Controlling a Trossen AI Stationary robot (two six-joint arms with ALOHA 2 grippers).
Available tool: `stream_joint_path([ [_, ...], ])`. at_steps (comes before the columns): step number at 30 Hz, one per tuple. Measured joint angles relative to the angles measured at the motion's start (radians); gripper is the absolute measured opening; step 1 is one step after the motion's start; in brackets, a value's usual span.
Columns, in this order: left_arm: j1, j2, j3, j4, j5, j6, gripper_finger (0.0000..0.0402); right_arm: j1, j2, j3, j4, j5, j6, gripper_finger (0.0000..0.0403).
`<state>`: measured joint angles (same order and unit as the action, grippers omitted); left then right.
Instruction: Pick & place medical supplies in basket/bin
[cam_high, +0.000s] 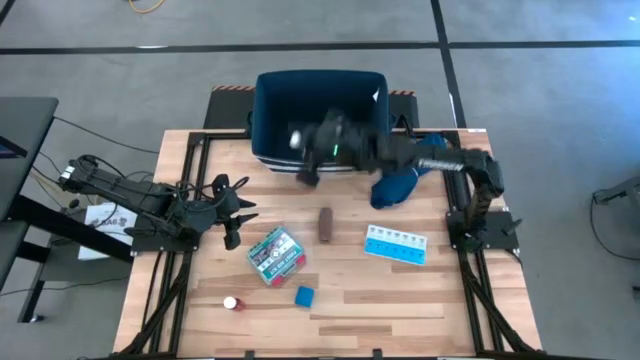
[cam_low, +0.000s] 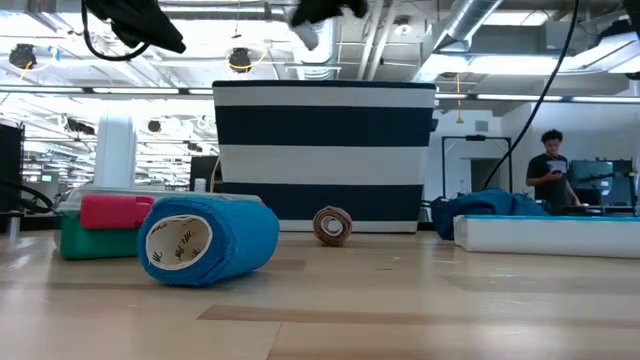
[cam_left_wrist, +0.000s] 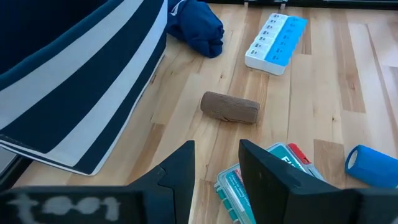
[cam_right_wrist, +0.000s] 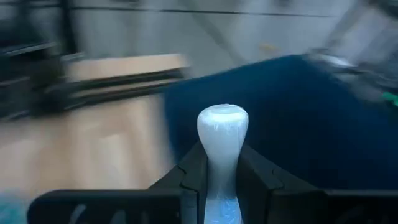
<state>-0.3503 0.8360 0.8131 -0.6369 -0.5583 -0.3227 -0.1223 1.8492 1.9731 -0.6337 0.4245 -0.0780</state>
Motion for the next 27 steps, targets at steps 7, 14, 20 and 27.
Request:
stream_joint_path([
  [7, 0.0, 0.0, 0.0, 0.0, 0.004, -0.001, 0.0114, -0.281, 0.038, -0.007, -0.164, -0.065, 0.204, 0.0054],
  [14, 0.0, 0.0, 0.0, -0.001, 0.003, -0.003, 0.0114, -0.367, 0.163, -0.023, -0.301, -0.093, 0.234, 0.0056],
  [20, 0.0, 0.0, 0.0, 0.0, 0.003, -0.021, 0.0114, -0.388, 0.235, -0.023, -0.279, -0.242, 0.176, 0.009],
  [27, 0.0, 0.0, 0.0, 0.0, 0.003, -0.033, 0.0114, -0.391, 0.267, -0.023, -0.258, -0.259, 0.175, 0.015],
])
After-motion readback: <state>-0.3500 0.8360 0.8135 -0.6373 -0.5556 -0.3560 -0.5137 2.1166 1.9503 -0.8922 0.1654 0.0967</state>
